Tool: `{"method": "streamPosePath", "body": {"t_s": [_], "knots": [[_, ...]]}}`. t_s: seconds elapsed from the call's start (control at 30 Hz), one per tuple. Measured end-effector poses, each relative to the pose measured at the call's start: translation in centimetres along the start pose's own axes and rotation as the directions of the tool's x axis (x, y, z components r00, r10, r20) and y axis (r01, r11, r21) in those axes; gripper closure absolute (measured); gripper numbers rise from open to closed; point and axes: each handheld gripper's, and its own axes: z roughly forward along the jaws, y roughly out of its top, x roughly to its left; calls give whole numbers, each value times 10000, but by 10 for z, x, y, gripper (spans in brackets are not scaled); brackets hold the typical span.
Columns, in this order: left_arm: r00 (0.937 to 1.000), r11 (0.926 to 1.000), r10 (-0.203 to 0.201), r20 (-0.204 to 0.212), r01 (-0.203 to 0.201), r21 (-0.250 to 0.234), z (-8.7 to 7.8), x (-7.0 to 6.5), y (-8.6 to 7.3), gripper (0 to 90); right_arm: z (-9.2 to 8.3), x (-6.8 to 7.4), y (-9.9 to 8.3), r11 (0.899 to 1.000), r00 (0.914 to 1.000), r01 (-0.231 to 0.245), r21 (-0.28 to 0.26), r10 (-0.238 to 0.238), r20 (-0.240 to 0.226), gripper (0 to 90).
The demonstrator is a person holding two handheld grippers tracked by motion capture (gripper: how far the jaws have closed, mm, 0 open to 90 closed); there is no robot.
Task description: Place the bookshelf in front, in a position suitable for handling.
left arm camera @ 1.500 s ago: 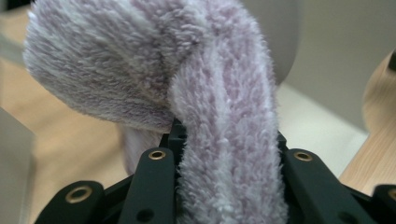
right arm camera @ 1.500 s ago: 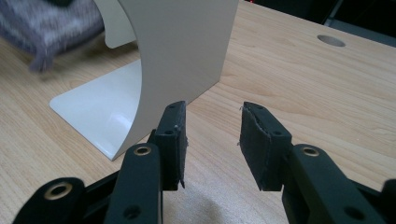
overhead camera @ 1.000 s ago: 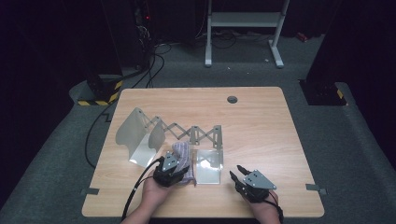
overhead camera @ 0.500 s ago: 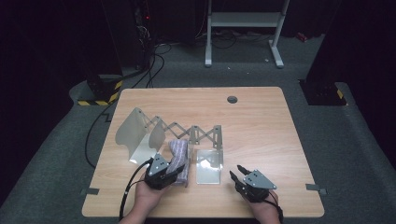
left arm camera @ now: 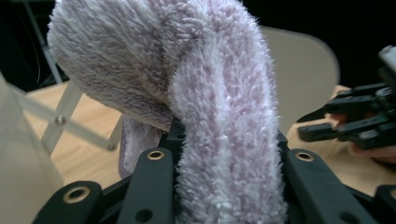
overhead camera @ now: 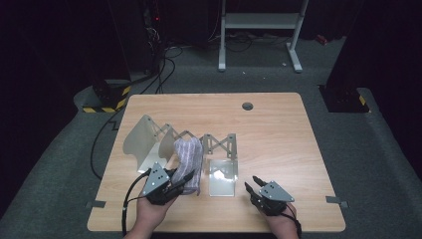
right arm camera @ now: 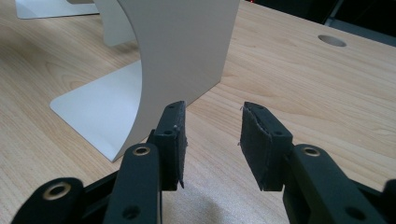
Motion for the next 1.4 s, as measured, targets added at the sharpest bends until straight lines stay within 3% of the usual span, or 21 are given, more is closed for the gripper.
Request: {"method": "streamPosePath", "body": {"t_s": [0.2, 0.3, 0.5, 0.67, 1.0, 1.4], "knots": [[9963, 9984, 525, 684, -507, -269, -2, -22, 10, 659, 0, 0, 0, 10000, 10000, 24, 1, -24, -6, 606], [9936, 9961, 830, 770, -851, 247, 10, -33, 3, 659, 0, 0, 0, 10000, 10000, 36, 0, -36, -9, 606], [9935, 9934, 764, 842, -831, 790, 24, -35, -9, 659, 0, 0, 0, 10000, 10000, 38, -2, -38, -32, 607], [9957, 9916, 584, 721, -662, 1110, 32, -32, -18, 660, 0, 0, 0, 10000, 10000, 47, 0, -47, -39, 606], [9993, 9886, 352, -146, -327, 1469, 33, -12, -31, 660, 0, 0, 0, 10000, 10000, 13, -23, -13, -55, 606], [9936, 9903, 49, -1128, 109, 1387, 24, 18, -35, 661, 0, 0, 0, 10000, 10000, -12, -34, 12, -69, 606]]}}
